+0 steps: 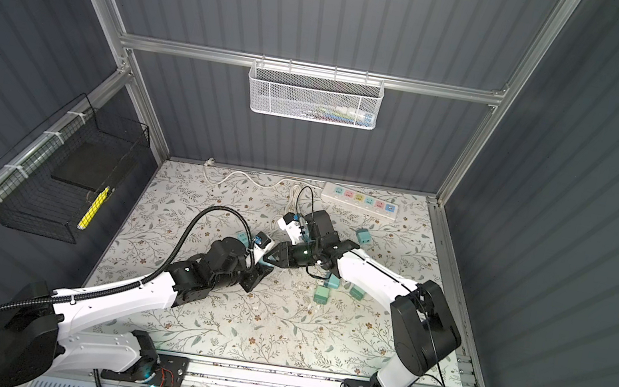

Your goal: Insert the plug

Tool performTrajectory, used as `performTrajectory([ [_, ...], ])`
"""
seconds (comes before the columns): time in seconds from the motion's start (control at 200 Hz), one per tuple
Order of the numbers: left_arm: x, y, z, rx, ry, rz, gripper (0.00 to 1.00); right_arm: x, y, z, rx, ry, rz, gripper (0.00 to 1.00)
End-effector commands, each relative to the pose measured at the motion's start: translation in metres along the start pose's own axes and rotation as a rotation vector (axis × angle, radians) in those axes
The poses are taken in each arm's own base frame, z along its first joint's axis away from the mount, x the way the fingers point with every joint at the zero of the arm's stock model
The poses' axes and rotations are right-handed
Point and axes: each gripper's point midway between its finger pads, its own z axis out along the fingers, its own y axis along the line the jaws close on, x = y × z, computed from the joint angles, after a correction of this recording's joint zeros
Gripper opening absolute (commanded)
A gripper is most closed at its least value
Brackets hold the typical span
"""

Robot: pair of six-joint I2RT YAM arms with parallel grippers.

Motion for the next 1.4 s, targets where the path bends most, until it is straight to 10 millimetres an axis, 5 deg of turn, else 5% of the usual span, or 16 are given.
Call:
performTrajectory([
  [0.0, -0.018, 0.006, -0.008, -0.045, -0.032, 0.020, 0.44, 0.000, 0.002, 0.000, 0.024, 0.012, 0.013, 0.19],
  [0.18, -0.023, 0.023, -0.030, -0.132, -0.086, -0.075, 0.60, -0.015, -0.001, -0.001, 0.071, -0.042, -0.013, 0.15],
  [0.355, -0.022, 0.049, -0.072, -0.255, -0.192, -0.227, 0.76, -0.029, -0.003, 0.001, 0.112, -0.095, -0.043, 0.13],
  [0.49, 0.000, 0.088, -0.112, -0.456, -0.264, -0.436, 0.93, -0.038, -0.002, 0.009, 0.180, -0.134, -0.125, 0.13],
  [0.65, 0.025, 0.107, -0.148, -0.572, -0.266, -0.677, 0.96, -0.052, 0.003, 0.025, 0.225, -0.167, -0.237, 0.13],
  [0.886, 0.041, 0.109, -0.154, -0.608, -0.226, -0.787, 0.97, -0.053, -0.012, 0.059, 0.337, -0.167, -0.355, 0.13],
  [1.396, 0.015, 0.120, -0.176, -0.677, -0.253, -0.701, 1.00, -0.055, -0.026, 0.106, 0.395, -0.154, -0.413, 0.13],
])
